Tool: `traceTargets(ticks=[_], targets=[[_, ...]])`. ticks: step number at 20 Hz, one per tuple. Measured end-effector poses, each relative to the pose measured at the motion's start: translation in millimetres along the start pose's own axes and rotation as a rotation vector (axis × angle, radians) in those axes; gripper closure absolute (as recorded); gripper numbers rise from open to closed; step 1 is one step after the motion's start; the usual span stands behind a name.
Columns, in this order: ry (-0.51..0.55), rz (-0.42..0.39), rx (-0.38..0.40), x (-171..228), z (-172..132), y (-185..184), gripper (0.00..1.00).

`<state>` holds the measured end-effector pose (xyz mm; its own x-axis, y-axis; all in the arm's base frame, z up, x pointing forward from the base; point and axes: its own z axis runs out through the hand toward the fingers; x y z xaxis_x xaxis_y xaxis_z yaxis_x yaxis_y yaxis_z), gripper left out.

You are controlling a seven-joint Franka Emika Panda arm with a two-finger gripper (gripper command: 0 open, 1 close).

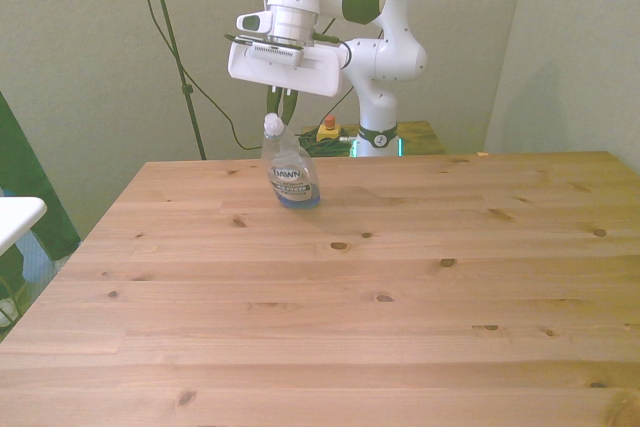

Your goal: Knock down the dish soap

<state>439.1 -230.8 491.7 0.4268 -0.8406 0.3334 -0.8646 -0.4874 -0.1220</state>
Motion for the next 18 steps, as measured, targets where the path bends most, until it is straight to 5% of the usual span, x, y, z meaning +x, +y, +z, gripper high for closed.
traceTargets(ticks=[6, 18], targets=[[0.036, 0.029, 0.040, 25, 28, -64, 1.00], [0.118, 0.125, 0.021, 103, 72, -99, 1.00]])
